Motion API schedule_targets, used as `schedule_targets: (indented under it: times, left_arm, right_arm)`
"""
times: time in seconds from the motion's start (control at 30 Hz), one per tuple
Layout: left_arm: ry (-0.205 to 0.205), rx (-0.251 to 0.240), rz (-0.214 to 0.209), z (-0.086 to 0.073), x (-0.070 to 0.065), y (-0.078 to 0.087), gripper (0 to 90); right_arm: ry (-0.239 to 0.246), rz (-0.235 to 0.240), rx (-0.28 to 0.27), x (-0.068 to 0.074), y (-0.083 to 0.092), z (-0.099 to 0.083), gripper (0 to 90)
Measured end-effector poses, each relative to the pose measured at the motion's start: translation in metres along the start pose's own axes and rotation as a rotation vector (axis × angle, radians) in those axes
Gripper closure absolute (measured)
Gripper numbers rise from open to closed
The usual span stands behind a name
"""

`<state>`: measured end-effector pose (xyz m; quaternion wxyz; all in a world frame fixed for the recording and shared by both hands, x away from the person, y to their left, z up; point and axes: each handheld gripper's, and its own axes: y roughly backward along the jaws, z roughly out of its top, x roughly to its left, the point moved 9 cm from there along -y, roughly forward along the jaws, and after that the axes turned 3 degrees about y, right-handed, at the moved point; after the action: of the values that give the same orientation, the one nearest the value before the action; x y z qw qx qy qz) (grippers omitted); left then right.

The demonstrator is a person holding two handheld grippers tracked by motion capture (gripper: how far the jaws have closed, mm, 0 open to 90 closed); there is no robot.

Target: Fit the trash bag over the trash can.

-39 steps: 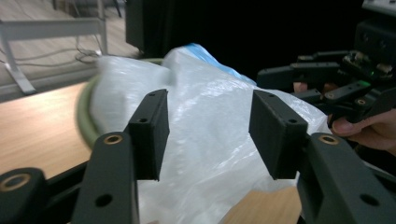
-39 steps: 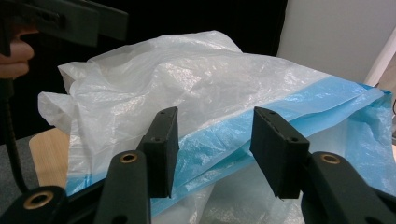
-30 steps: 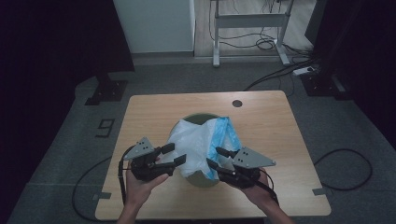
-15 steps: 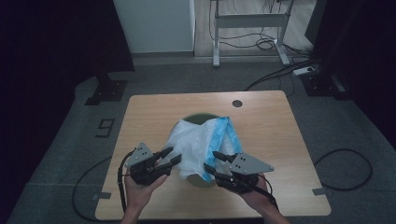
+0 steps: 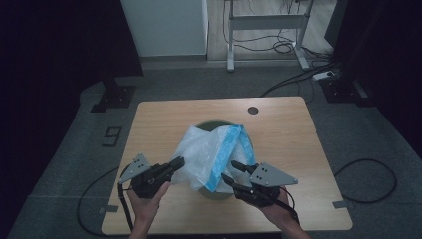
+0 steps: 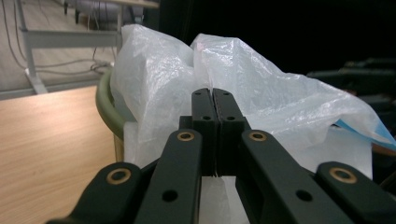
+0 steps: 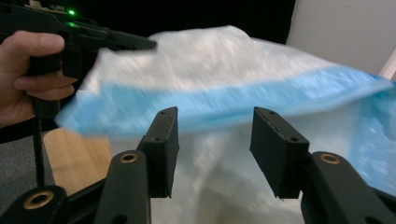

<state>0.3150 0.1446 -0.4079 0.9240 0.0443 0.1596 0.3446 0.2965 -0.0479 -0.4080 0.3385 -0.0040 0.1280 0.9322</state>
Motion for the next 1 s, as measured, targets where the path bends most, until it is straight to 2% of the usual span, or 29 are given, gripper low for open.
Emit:
schedule_targets:
  times: [0.13,0.27,0.37,0.47,0.67,0.83,1.0]
  left_arm:
    - [0.019,-0.044,-0.029,0.003,0.001,0.006,89.1]
    - [0.019,-0.051,-0.039,0.004,-0.001,0.009,89.1]
    - [0.026,-0.057,-0.054,0.005,-0.003,0.009,89.1]
    - [0.020,-0.064,-0.053,0.007,-0.004,0.011,89.1]
    - [0.022,-0.082,-0.050,0.007,-0.005,0.013,89.2]
    - [0.025,-0.084,-0.049,0.004,-0.006,0.012,89.3]
    - [0.027,-0.086,-0.050,0.003,-0.007,0.011,89.2]
  right_arm:
    - [-0.005,-0.006,-0.002,-0.003,0.002,0.001,49.9]
    - [-0.013,-0.020,-0.010,-0.006,0.001,0.003,49.0]
    - [0.002,-0.029,-0.011,-0.007,0.000,0.004,48.7]
    - [-0.022,-0.015,-0.016,-0.006,-0.001,0.006,48.7]
    - [-0.071,-0.023,-0.035,-0.012,0.000,0.011,48.4]
    - [-0.089,-0.030,-0.055,-0.015,0.001,0.018,47.9]
    - [-0.097,-0.025,-0.053,-0.014,-0.002,0.021,47.7]
